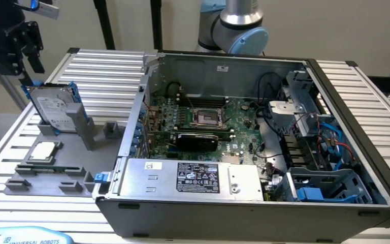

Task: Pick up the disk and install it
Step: 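Pick up the disk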

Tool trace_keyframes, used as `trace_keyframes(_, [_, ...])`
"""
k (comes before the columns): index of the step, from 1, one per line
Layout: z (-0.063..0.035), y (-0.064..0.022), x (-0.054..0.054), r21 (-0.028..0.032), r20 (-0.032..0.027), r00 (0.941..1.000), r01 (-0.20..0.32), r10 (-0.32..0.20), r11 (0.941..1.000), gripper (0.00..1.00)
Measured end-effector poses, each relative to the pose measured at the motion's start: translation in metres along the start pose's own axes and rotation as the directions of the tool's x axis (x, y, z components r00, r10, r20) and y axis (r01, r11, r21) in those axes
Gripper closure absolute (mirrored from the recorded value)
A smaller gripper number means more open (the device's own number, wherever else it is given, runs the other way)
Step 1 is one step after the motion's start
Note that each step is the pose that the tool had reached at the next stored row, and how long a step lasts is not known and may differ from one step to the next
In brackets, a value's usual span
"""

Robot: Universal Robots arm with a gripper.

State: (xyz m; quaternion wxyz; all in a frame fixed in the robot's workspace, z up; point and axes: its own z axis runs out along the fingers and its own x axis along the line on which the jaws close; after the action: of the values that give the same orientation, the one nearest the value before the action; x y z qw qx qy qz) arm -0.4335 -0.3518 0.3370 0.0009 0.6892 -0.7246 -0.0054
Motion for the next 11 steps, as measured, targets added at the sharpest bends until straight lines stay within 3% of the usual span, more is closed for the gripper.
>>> trace_keyframes(11, [0.0200,-0.0001,0.000,0.0001,0.0000,1.0000,-0.001,0.001,1.0000,0.46])
